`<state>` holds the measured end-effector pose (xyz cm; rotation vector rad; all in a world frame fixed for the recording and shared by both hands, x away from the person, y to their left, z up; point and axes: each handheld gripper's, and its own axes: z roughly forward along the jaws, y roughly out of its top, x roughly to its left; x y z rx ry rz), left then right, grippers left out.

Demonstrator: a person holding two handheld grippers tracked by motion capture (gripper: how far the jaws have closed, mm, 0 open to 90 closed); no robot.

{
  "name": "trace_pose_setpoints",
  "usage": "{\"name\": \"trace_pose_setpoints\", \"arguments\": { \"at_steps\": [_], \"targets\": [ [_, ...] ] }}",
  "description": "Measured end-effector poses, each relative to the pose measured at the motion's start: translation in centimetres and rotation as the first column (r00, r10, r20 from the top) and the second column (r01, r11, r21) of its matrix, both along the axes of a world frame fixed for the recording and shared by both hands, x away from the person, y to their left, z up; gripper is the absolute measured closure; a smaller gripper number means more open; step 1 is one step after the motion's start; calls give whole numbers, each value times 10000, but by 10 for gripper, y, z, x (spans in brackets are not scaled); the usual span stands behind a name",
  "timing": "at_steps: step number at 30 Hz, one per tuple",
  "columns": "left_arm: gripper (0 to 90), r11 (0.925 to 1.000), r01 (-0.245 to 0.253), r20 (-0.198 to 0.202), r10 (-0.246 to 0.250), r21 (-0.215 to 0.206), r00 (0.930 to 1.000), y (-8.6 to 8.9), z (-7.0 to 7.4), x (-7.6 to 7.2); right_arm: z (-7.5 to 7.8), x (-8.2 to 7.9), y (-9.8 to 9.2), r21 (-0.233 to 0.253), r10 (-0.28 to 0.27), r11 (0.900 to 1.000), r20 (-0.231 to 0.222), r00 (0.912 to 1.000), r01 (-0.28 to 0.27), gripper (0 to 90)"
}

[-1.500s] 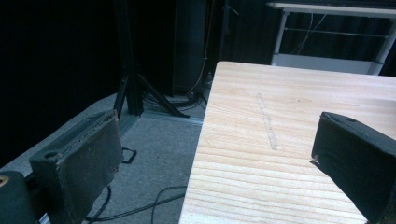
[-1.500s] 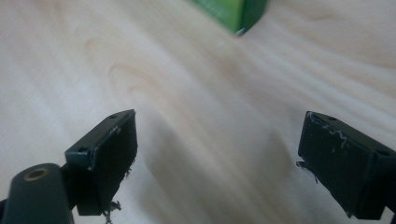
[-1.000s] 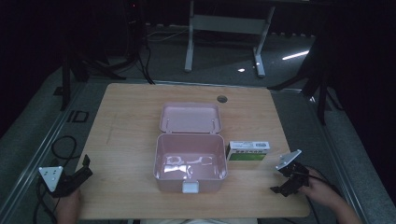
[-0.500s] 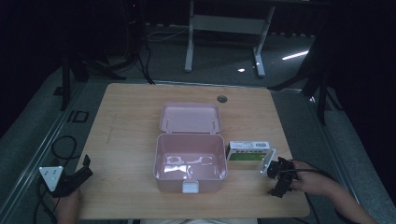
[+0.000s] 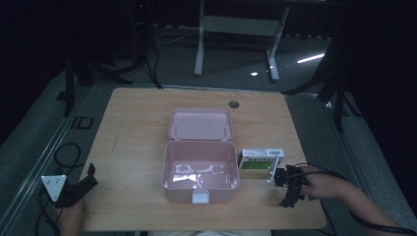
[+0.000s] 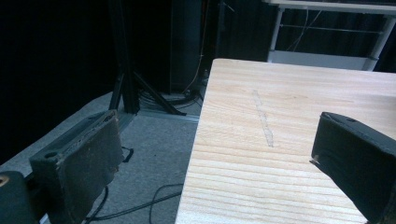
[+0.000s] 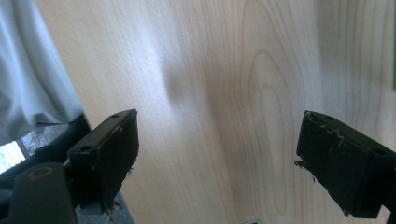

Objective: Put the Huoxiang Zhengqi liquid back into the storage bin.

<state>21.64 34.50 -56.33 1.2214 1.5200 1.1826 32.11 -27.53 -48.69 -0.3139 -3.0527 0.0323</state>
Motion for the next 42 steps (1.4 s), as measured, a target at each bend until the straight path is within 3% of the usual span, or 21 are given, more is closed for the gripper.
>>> {"name": "trace_pose_setpoints", "arguments": {
  "at_steps": [2,5,10,19,22,27,34,36,42],
  "targets": [
    [21,10000,-2,-1,2,-19,10000,0,0,0,6,-3,4,118,231,9997,144,9996,-233,120],
    [21,10000,8,-18,-8,-11,10000,0,0,0,15,-4,10,312,494,9983,-4,9988,-494,110],
    [21,10000,14,-2,-14,-31,10000,0,0,0,31,-2,18,386,763,9962,308,9966,-775,110],
    [21,10000,45,-26,-45,-31,10000,1,0,0,61,15,26,420,984,9939,872,9913,-1023,141],
    [21,10000,40,2,-40,-74,10000,1,0,0,73,21,28,684,1237,9888,1230,9847,-1328,187],
    [21,9999,77,-16,-77,-69,10000,1,0,0,87,36,31,519,1303,9887,1620,9782,-1403,214],
    [21,9999,84,-11,-84,-112,10000,1,0,0,96,60,38,-35,1479,9887,1870,9712,-1499,252],
    [21,9999,83,-12,-84,-112,10000,1,0,0,97,66,39,16,1464,9887,1944,9699,-1496,287],
    [21,9999,108,-31,-108,-102,9999,1,0,1,86,83,45,-207,1535,9881,1788,9719,-1522,313]
  ]
}}
